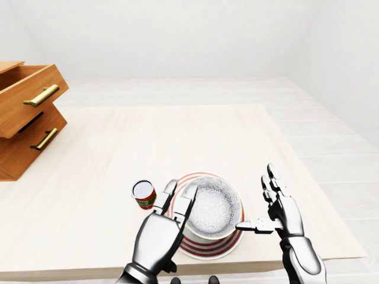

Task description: Put the bowl on the plate.

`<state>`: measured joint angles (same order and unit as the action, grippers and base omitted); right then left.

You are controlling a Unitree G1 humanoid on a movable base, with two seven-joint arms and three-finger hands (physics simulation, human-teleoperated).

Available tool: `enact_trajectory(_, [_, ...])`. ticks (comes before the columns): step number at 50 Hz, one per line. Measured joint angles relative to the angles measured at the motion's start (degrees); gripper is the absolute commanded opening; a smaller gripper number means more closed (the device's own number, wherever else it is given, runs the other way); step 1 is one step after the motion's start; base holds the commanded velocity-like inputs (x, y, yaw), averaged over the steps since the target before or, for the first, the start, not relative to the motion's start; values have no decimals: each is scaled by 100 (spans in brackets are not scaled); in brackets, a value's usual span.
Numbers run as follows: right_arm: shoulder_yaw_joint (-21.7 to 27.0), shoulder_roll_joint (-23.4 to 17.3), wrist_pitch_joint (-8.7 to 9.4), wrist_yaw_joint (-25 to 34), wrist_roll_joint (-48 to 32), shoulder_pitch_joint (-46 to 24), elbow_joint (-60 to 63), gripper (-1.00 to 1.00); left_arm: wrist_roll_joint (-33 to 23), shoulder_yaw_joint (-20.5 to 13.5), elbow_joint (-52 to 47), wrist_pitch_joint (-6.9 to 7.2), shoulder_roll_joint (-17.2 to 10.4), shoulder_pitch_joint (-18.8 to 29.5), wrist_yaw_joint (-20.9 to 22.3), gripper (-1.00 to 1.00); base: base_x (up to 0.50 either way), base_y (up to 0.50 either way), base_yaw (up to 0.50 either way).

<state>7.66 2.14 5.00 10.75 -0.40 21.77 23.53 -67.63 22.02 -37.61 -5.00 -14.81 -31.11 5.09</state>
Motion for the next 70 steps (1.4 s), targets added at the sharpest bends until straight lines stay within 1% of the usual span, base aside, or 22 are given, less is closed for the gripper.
enact_trajectory(5, [-5, -1, 0, -2, -2, -2, -3, 100, 159, -206, -242, 0, 9, -90, 190, 100, 0, 0, 0])
enact_trajectory(10, [-6, -4, 0, 0, 0, 0, 12, 100, 396, -531, -486, 0, 79, -107, 470, 100, 0, 0, 0])
enact_trajectory(19, [7, -6, 0, 15, 9, 25, 102, 100, 1033, -1252, -784, 0, 409, -25, 1103, 100, 0, 0, 0])
enact_trajectory(28, [42, -13, 0, 44, -8, 22, 251, 100, 1637, -2105, -966, 0, 808, 345, 1861, 100, 0, 0, 0])
enact_trajectory(37, [98, -12, 0, 88, -39, 10, 457, 100, 2159, -2853, -983, 2, 1172, 791, 2468, 100, 0, 0, 0])
enact_trajectory(39, [115, -9, 0, 101, -47, 13, 506, 100, 2254, -2988, -981, 48, 1241, 915, 2579, 100, 0, 0, 0])
enact_trajectory(41, [132, -4, 0, 114, -56, 15, 553, 100, 2348, -3110, -985, 126, 1296, 1048, 2688, 100, 0, 0, 0])
enact_trajectory(48, [192, 19, 0, 162, -90, 19, 688, 100, 2670, -3476, -992, 537, 1377, 1505, 2971, 100, 0, 0, 0])
enact_trajectory(51, [215, 32, 0, 182, -104, 22, 737, 100, 2810, -3597, -973, 689, 1383, 1640, 3030, 100, 0, 0, 0])
enact_trajectory(60, [278, 71, 0, 244, -146, 56, 861, 100, 3268, -3949, -832, 993, 1361, 1865, 3031, 100, 0, 0, 0])
enact_trajectory(70, [369, 117, 0, 329, -195, 115, 1035, 100, 3886, -4299, -727, 1000, 1405, 1930, 2994, 100, 0, 0, 0])
